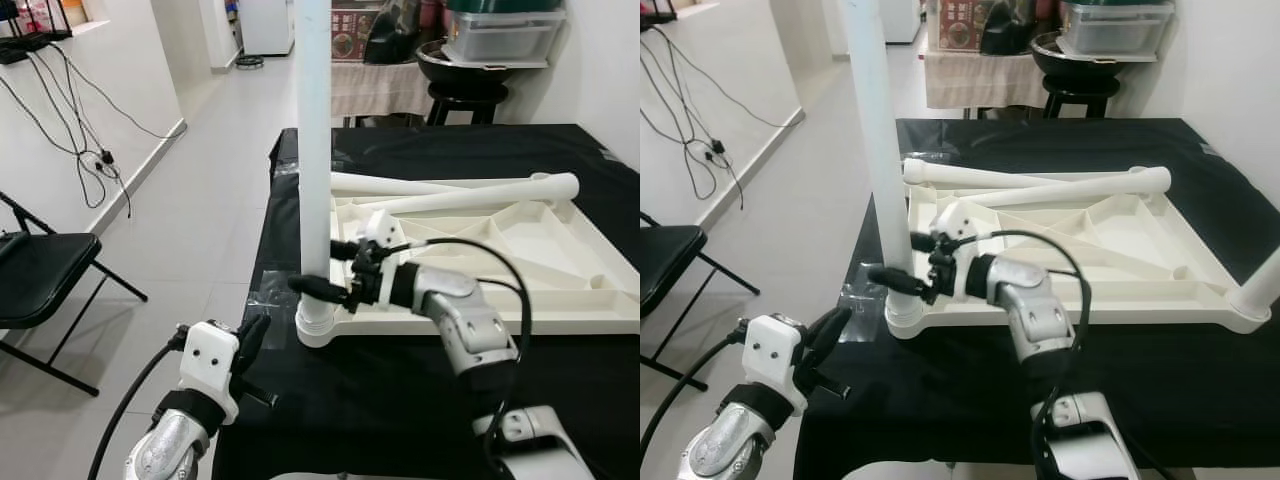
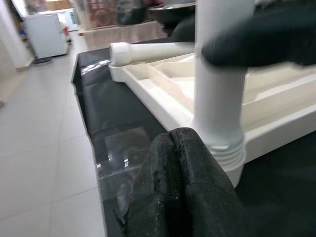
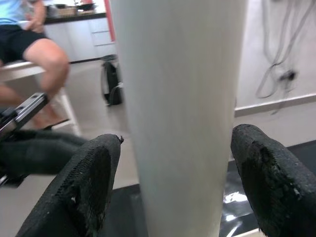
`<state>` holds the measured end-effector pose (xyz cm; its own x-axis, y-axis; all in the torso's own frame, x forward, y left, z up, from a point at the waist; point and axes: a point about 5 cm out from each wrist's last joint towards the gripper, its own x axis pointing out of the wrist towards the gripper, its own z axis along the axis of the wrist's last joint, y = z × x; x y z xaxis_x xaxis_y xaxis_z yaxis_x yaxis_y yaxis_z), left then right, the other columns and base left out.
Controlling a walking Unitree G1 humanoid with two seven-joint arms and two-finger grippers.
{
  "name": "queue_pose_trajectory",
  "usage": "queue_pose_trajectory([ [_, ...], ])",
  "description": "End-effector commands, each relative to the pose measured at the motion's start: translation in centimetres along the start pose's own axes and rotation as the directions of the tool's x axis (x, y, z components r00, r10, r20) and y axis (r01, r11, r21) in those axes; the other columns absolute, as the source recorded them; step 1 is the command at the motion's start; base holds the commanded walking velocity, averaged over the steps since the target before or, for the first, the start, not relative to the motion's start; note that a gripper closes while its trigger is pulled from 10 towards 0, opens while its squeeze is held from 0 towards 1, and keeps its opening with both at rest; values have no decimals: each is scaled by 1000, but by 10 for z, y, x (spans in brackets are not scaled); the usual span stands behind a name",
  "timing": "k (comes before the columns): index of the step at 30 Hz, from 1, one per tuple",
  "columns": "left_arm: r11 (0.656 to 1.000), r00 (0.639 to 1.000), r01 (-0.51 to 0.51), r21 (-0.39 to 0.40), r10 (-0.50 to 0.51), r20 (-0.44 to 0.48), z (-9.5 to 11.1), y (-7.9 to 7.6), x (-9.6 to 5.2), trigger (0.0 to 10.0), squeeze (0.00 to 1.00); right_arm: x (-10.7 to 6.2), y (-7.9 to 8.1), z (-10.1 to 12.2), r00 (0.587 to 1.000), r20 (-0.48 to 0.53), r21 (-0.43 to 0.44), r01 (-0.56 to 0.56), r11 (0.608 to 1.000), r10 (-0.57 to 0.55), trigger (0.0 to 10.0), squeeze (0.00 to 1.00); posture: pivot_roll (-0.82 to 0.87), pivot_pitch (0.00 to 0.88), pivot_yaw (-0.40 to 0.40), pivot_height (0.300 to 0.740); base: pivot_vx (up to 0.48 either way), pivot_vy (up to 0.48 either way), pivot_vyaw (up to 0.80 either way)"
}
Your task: Building children table
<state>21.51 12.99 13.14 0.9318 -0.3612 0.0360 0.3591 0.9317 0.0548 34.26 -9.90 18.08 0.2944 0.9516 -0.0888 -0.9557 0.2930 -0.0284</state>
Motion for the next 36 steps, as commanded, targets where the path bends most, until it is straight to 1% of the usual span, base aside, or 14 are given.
queue_pose_trajectory([
  [1, 1000, 1000, -5, 0, 5, -18, -4, 0, -1, 10000, 0, 0, -6, 0, 999, -10, 10, -34, 999, 34, 10000, 0, 57, 46, 5, 740, 0, 0, 0],
  [8, 1000, 1000, 2, 0, -2, -19, -4, -1, -1, 10000, 0, 2, -18, 7, 999, -19, 17, -42, 999, 42, 9529, 0, 61, 50, 2, 740, 0, 0, 0],
  [9, 1000, 1000, 3, 2, -3, -20, -4, -2, -1, 10000, 0, 5, -22, 12, 998, 19, 39, -66, 997, 65, 0, 0, 64, 53, 4, 740, 0, 0, 0],
  [19, 1000, 1000, 2, 4, -2, -19, -3, -2, -2, 10000, 0, -1, -25, 7, 998, 12, 17, -56, 998, 55, 0, 0, 57, 73, 6, 740, 0, 0, 0],
  [20, 1000, 1000, 2, 4, -2, -19, -2, -3, -2, 10000, 0, -7, -23, 1, 1000, 5, 5, -18, 1000, 18, 0, 0, 55, 76, 5, 740, 0, 0, 0],
  [23, 1000, 1000, 1, 4, -1, -19, -2, -2, -3, 10000, 0, -11, -21, -4, 1000, 0, -5, 6, 1000, -6, 0, 0, 49, 82, 6, 740, 0, 0, 0],
  [24, 1000, 1000, 2, 4, -2, -19, -1, -2, -4, 10000, 0, -9, -17, -13, 995, -28, 20, 93, 996, -92, 0, 0, 50, 94, -1, 740, 0, 0, 0],
  [25, 1000, 1000, 2, 4, -2, -19, -1, -2, -4, 10000, 0, -9, -17, -13, 995, -28, 20, 93, 996, -92, 0, 0, 50, 94, -1, 740, 0, 0, 0],
  [26, 1000, 1000, 2, 6, -2, -19, 0, -1, -5, 10000, 0, 1, -4, -38, 802, -99, 76, 597, 799, -589, 0, 0, 45, 105, 1, 740, 0, 0, 0],
  [28, 1000, 1000, 2, 6, -2, -19, 0, -1, -5, 10000, 0, 1, -4, -38, 802, -99, 76, 597, 799, -589, 0, 0, 45, 105, 1, 740, 0, 0, 0],
  [29, 1000, 1000, 3, 11, -3, -22, 0, 1, -6, 10000, 0, 10, 29, -44, 779, -125, 104, 626, 773, -615, 0, 0, 30, 108, 21, 740, 0, 0, 0],
  [30, 1000, 1000, 2, 14, -2, -23, -1, 1, -6, 10000, 0, 14, 33, -39, 819, -101, 98, 573, 814, -565, 0, 0, 14, 98, 29, 740, 0, 0, 0],
  [31, 1000, 1000, 1, 9, -1, -23, -1, 2, -5, 10000, 0, 14, 28, -39, 831, -101, 76, 554, 829, -547, 0, 0, 22, 99, 22, 740, 0, 0, 0],
  [36, 1000, 1000, 5, 3, -5, -23, -1, 2, -4, 10000, 0, 12, 20, -44, 823, -119, 74, 565, 822, -555, 0, 0, 36, 100, 11, 740, 0, 0, 0],
])
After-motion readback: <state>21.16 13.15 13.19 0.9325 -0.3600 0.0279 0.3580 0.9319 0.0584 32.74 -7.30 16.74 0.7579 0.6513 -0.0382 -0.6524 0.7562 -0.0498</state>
